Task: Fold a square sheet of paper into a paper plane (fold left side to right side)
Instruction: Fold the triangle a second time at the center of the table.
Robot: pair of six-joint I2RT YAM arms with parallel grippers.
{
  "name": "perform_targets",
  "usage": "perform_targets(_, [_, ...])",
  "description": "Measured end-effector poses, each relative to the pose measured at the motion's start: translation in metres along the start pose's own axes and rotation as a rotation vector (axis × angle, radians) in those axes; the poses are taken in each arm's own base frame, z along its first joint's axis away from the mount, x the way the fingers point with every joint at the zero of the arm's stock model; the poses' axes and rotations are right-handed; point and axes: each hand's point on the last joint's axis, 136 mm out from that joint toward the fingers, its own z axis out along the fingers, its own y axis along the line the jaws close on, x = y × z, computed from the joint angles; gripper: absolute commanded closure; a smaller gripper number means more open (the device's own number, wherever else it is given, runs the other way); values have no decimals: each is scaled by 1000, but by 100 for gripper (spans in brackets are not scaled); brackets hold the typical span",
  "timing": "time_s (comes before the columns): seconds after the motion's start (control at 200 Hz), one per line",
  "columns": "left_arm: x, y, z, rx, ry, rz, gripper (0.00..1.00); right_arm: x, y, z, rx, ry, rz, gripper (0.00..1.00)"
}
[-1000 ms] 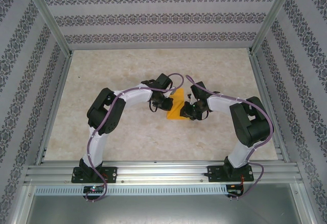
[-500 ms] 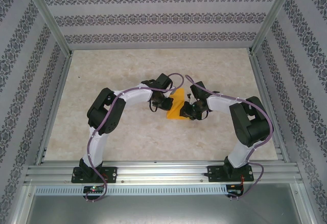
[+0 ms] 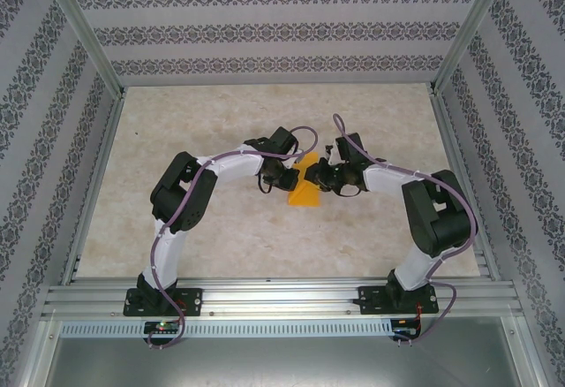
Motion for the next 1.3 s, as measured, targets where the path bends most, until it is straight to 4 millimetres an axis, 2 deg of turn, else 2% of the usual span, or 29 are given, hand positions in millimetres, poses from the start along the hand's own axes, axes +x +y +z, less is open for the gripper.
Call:
perform_targets(0.34, [0,0,0,1,-1,0,87,-6,-10,23,1,12,80,81])
perform_targets(1.084, [0,0,0,0,-1,1,87,-1,-31,30,85,33,84,81])
perform_targets(1.304, [0,-1,-1,7,-9,-3,83,0,-33,30,97,42,70,81])
